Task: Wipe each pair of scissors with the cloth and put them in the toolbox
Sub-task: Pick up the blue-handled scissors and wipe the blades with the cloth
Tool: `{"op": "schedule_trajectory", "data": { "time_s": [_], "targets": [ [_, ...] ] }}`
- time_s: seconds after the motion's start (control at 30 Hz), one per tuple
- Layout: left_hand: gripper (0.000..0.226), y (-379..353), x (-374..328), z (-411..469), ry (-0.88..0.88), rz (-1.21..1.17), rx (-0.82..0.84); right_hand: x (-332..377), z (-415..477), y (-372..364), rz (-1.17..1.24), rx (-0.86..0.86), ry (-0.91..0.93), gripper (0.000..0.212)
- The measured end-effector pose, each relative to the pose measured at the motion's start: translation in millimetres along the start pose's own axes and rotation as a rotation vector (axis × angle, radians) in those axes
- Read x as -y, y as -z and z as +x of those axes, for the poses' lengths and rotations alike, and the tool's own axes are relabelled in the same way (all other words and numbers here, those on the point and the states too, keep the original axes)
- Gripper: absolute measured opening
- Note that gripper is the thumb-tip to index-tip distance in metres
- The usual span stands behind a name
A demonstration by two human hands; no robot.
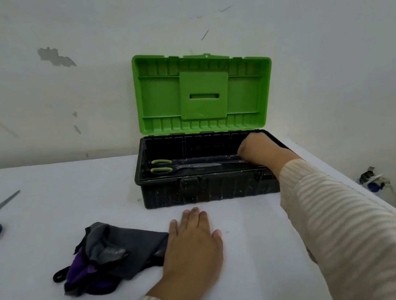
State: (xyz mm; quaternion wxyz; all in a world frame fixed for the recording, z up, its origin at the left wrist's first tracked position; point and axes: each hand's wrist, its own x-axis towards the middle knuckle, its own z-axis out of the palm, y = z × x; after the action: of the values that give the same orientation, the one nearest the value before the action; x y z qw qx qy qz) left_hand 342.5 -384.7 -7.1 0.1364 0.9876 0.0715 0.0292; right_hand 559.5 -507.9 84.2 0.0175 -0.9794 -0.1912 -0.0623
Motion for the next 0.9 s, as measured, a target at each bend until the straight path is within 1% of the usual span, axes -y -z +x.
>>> {"op": "schedule_trajectory", "data": {
  "time_s": [0.03,0.07,0.1,0.13,0.2,0.27,0.33,0.37,0.43,0.47,0.53,0.57,0.6,0.63,0.67,0.73,0.77,0.83,0.9],
  "targets": [
    [0.057,0,-1,2,0.000,-0.010,0.006,7,-9,8,0.121,-0.102,-0.001,0.025],
    [0.056,0,-2,3,-0.004,-0.033,0.006,17,-21,14,0.291,-0.177,-0.019,0.025],
    [0.055,1,-1,3,-0.009,-0.086,-0.006,29,-34,19,0.499,-0.228,-0.047,0.024],
    [0.053,0,0,2,-0.014,-0.191,-0.042,43,-48,22,0.685,-0.261,-0.059,0.022],
    [0.051,7,4,-7,0.013,-0.530,-0.167,70,-77,22,0.923,-0.247,-0.060,0.018],
    [0.048,23,10,-22,0.070,-0.827,-0.288,94,-106,15,1.058,-0.169,-0.084,0.017],
    [0.047,43,23,-34,0.114,-0.951,-0.406,117,-130,4,1.079,-0.060,-0.085,0.018],
    [0.046,54,34,-38,0.118,-0.993,-0.470,131,-141,0,1.040,-0.005,-0.057,0.019],
    [0.040,75,60,-44,0.127,-1.063,-0.587,164,-163,-4,0.967,0.082,0.062,0.016],
    [0.036,84,76,-46,0.141,-1.122,-0.629,183,-172,-5,0.937,0.090,0.139,0.016],
    [0.032,104,110,-51,0.192,-1.336,-0.671,217,-188,-5,0.833,0.081,0.273,0.017],
    [0.032,112,130,-54,0.233,-1.406,-0.685,232,-193,-7,0.760,0.090,0.313,0.024],
    [0.032,117,152,-55,0.275,-1.409,-0.698,244,-195,-10,0.685,0.110,0.329,0.033],
    [0.031,120,175,-55,0.322,-1.340,-0.714,254,-196,-14,0.622,0.128,0.329,0.039],
    [0.029,120,200,-54,0.382,-1.210,-0.720,264,-195,-19,0.575,0.128,0.325,0.041],
    [0.032,120,249,-50,0.523,-0.840,-0.677,278,-191,-28,0.534,0.060,0.309,0.031],
    [0.036,120,272,-47,0.591,-0.658,-0.631,283,-189,-32,0.514,0.015,0.301,0.025],
    [0.044,121,309,-43,0.688,-0.340,-0.485,289,-186,-38,0.478,-0.056,0.308,0.022],
    [0.048,121,334,-38,0.708,-0.156,-0.316,289,-186,-41,0.482,-0.124,0.317,0.022]
  ]
}}
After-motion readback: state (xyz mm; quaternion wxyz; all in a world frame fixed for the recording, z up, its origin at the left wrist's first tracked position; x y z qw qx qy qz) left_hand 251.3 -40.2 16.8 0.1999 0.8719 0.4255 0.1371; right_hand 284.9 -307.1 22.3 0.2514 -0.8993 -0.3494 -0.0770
